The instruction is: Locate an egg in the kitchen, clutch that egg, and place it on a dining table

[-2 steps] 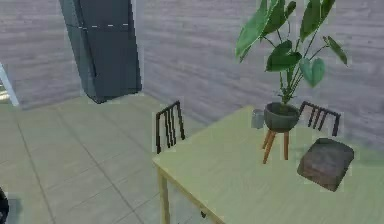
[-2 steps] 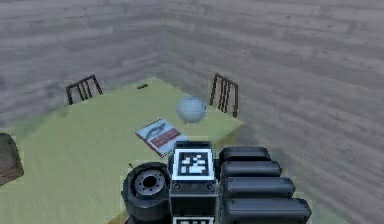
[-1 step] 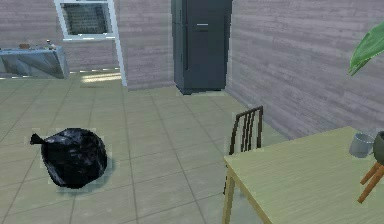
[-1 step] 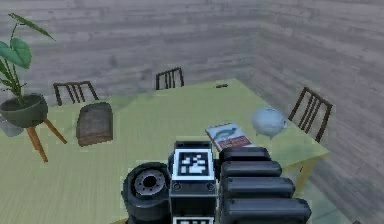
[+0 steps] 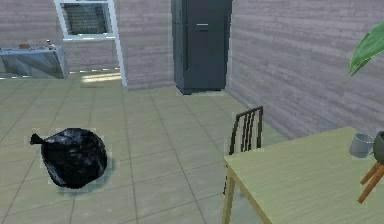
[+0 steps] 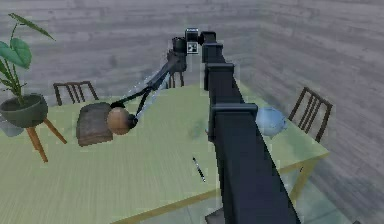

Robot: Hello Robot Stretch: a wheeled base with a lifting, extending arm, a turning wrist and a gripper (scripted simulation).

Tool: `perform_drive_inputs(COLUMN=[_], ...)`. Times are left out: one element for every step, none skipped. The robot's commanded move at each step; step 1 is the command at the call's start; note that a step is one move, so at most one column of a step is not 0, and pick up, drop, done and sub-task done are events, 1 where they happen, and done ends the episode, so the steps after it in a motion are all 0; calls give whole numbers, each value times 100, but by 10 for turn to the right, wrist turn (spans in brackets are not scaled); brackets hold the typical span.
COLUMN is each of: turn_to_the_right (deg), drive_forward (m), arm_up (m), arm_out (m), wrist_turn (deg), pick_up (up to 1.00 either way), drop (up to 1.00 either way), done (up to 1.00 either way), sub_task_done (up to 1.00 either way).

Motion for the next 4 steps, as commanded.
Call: perform_drive_inputs(turn_to_the_right=[0,0,0,0], drive_forward=[0,0,0,0], arm_up=[0,0,-4,-32], arm_out=[0,0,0,0], wrist_turn=[450,360,0,0], pick_up=[0,0,0,0], drop=[0,0,0,0], done=[0,0,0,0], sub_task_done=[0,0,0,0])
